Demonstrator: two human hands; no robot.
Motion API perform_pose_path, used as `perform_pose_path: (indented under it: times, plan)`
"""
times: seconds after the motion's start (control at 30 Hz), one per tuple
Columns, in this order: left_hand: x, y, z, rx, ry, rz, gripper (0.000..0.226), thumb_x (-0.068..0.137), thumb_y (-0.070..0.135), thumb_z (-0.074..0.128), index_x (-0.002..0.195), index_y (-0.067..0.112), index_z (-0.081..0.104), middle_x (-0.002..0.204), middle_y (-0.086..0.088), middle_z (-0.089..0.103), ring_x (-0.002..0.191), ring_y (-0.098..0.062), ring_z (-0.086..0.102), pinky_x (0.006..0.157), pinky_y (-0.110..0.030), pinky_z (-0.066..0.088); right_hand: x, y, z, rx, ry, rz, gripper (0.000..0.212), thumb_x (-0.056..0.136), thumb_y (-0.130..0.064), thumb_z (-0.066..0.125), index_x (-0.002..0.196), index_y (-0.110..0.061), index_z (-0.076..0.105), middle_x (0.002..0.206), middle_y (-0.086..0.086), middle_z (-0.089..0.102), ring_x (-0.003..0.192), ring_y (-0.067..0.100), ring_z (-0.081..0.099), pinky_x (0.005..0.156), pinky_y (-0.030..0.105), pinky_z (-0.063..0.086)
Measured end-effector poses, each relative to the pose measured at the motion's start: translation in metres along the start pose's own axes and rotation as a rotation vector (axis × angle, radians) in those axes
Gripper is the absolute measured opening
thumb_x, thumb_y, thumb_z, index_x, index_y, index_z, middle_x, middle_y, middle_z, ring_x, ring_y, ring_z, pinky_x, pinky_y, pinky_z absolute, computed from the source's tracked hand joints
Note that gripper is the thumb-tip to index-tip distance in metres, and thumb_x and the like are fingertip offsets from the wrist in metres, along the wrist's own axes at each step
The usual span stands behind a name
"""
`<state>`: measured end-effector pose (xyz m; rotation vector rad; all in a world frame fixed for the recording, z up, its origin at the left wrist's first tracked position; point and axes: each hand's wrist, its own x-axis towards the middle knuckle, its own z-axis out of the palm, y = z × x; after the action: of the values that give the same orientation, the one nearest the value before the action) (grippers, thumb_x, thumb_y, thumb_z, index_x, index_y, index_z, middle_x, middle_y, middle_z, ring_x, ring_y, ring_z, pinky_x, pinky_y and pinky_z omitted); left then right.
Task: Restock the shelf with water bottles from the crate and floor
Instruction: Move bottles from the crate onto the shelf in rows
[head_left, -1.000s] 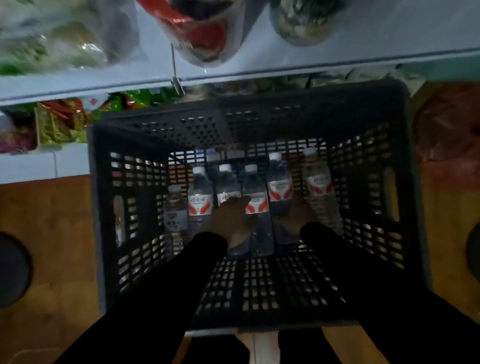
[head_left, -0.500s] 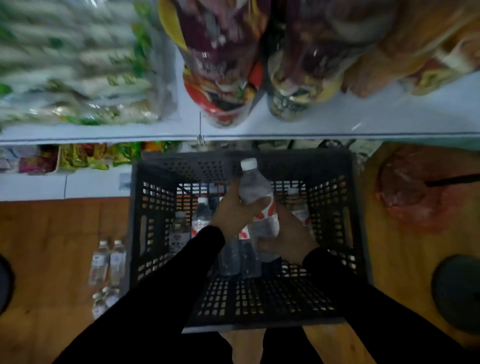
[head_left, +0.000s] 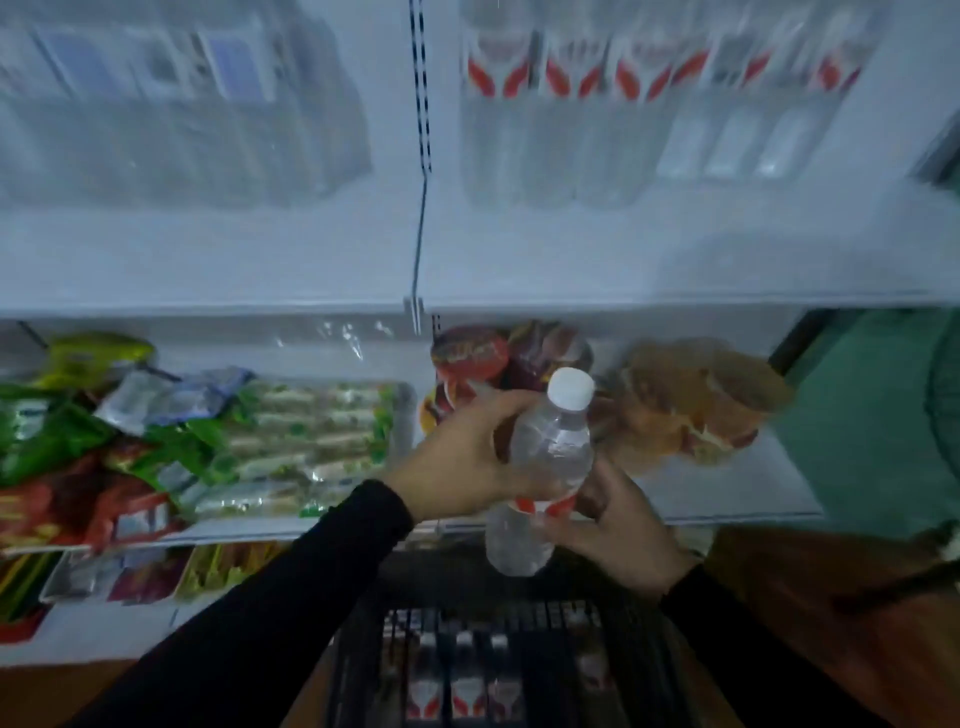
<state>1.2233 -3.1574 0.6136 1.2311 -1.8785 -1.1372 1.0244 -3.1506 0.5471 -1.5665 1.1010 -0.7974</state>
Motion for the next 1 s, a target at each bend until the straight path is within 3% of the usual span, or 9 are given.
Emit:
perform_pose_path:
  times: [0.1,0.2,0.27,0.33,0.4,0.5,0.7,0.9,1.0]
  plan:
    - [0.009,0.059,-0.038,0.025,0.038,0.116,0.059,0.073,0.035,0.084,0.124,0.042,0.054,0.12,0.013,0.063,0.111,-0.001,0.06,0.097,-0.026,0.049,0.007,-0.064,-0.019,-0.033,0.096,-0.137,0.07,0.066,-0.041,0.089,0.127,-0.026,0.057,0.119,-0.004,0.071,0.108,0.016,0.068,0.09,0.039,0.056]
    - [0.017,0.092,-0.079,0.017,0.233,0.164,0.047,0.079,0.048,0.073,0.122,0.039,0.058,0.113,0.009,0.066,0.106,-0.002,0.062,0.092,-0.027,0.051,0.015,-0.11,-0.034,-0.065,0.203,-0.219,0.078,0.052,-0.056,0.089,0.119,-0.028,0.061,0.11,-0.01,0.073,0.101,0.009,0.07,0.087,0.038,0.057]
    - [0.022,0.097,-0.108,0.161,0.404,0.134,0.036,0.089,0.046,0.064,0.122,0.031,0.063,0.112,0.011,0.066,0.105,-0.001,0.06,0.093,-0.026,0.047,0.02,-0.132,-0.043,-0.078,0.267,-0.246,0.075,0.051,-0.058,0.089,0.115,-0.031,0.06,0.107,-0.014,0.073,0.097,0.004,0.069,0.085,0.033,0.057]
    - [0.029,0.088,-0.132,0.369,0.487,0.026,0.043,0.092,0.048,0.058,0.128,0.025,0.06,0.118,0.007,0.064,0.109,-0.007,0.059,0.093,-0.025,0.043,0.024,-0.15,-0.05,-0.092,0.335,-0.27,0.072,0.051,-0.059,0.085,0.113,-0.031,0.059,0.103,-0.017,0.072,0.093,-0.002,0.068,0.077,0.021,0.055]
    - [0.035,0.065,-0.15,0.535,0.464,-0.126,0.052,0.093,0.05,0.054,0.135,0.019,0.054,0.13,-0.003,0.059,0.118,-0.018,0.055,0.094,-0.027,0.04,0.031,-0.165,-0.057,-0.118,0.416,-0.3,0.065,0.056,-0.056,0.083,0.111,-0.033,0.058,0.101,-0.021,0.07,0.089,-0.007,0.067,0.068,0.011,0.052]
    - [0.044,0.035,-0.159,0.717,0.381,-0.275,0.06,0.092,0.057,0.048,0.132,0.013,0.054,0.133,-0.013,0.054,0.124,-0.03,0.05,0.097,-0.034,0.039,0.043,-0.178,-0.067,-0.172,0.527,-0.351,0.059,0.065,-0.05,0.083,0.114,-0.03,0.057,0.103,-0.021,0.067,0.089,-0.007,0.065,0.07,0.01,0.051]
    - [0.056,0.024,-0.155,0.891,0.368,-0.287,0.059,0.087,0.064,0.03,0.114,0.02,0.058,0.12,-0.008,0.054,0.115,-0.03,0.046,0.092,-0.039,0.041,0.077,-0.194,-0.099,-0.252,0.708,-0.348,0.053,0.071,-0.05,0.082,0.111,-0.028,0.056,0.096,-0.026,0.061,0.087,-0.007,0.059,0.073,0.014,0.045]
    - [0.059,0.017,-0.155,0.952,0.363,-0.283,0.051,0.087,0.066,0.023,0.103,0.026,0.05,0.114,-0.005,0.053,0.116,-0.028,0.046,0.096,-0.04,0.038,0.111,-0.195,-0.123,-0.277,0.817,-0.316,0.065,0.073,-0.053,0.08,0.123,-0.022,0.054,0.106,-0.013,0.063,0.102,0.012,0.06,0.09,0.029,0.049]
    - [0.06,0.016,-0.156,0.953,0.329,-0.3,0.061,0.081,0.07,0.018,0.111,0.027,0.049,0.118,-0.004,0.051,0.118,-0.027,0.044,0.099,-0.041,0.036,0.123,-0.185,-0.127,-0.301,0.845,-0.308,0.067,0.075,-0.051,0.08,0.128,-0.02,0.052,0.106,-0.012,0.061,0.1,0.012,0.058,0.089,0.028,0.047]
